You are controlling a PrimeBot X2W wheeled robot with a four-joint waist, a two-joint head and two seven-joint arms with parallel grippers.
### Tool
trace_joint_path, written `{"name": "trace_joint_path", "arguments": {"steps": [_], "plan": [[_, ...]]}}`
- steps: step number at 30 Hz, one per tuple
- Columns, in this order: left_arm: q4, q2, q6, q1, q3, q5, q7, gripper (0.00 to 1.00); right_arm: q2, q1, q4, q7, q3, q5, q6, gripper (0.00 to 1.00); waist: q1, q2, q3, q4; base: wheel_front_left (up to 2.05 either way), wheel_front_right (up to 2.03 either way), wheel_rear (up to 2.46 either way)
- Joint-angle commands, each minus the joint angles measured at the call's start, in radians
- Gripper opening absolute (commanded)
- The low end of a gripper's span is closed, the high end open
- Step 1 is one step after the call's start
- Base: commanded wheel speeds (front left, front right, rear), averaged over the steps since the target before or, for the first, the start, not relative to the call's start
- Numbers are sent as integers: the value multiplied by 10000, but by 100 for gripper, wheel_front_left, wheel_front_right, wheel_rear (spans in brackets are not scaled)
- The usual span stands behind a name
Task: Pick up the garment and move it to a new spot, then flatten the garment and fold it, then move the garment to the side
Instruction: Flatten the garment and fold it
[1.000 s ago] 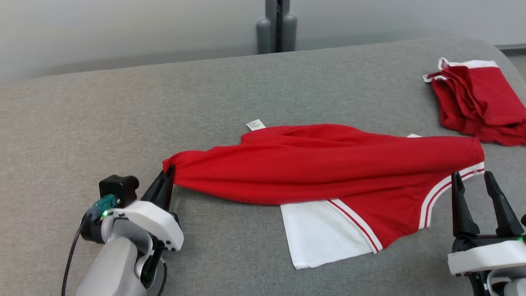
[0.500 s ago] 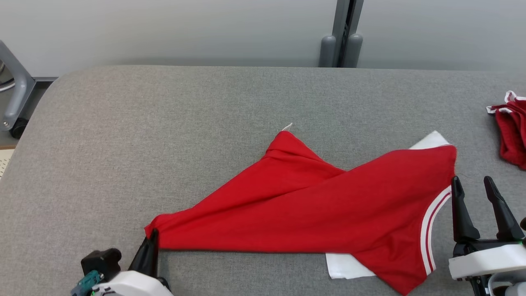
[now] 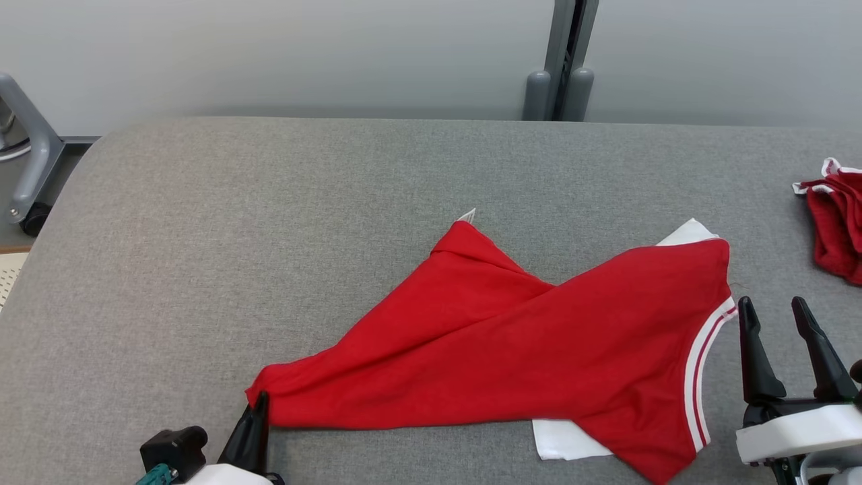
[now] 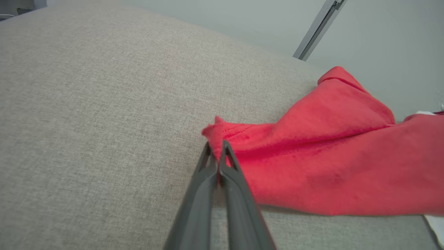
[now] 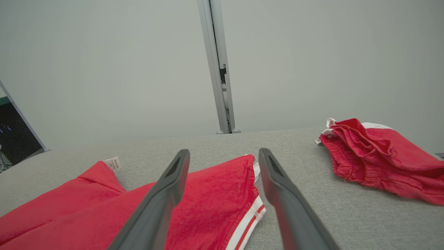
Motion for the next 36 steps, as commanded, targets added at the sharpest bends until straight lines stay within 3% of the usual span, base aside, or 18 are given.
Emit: {"name": "trace_joint_path", "arguments": {"steps": [1,13,18,28,36], "plan": [[-124,72,2,-188,-21,65,-36,0,-59,19,8,-50,7,0,1,100,0,0,-43,-87,0,0,0],[-771,382,-175,-1491,-380,430,294,0,22,-138,-7,-50,46,-29,1,100,0,0,8,-806,0,0,0],[-569,594,-245,-2545,-585,664,671,0,91,-353,23,-51,138,-25,0,100,0,0,312,-1526,0,0,0],[933,758,-508,-4480,-869,838,897,0,202,-690,68,-50,56,94,1,100,0,0,1062,-2860,0,0,0],[2431,472,-676,-5392,-1142,856,322,0,312,-791,146,-50,12,38,1,100,0,0,1158,-3073,0,0,0]]}}
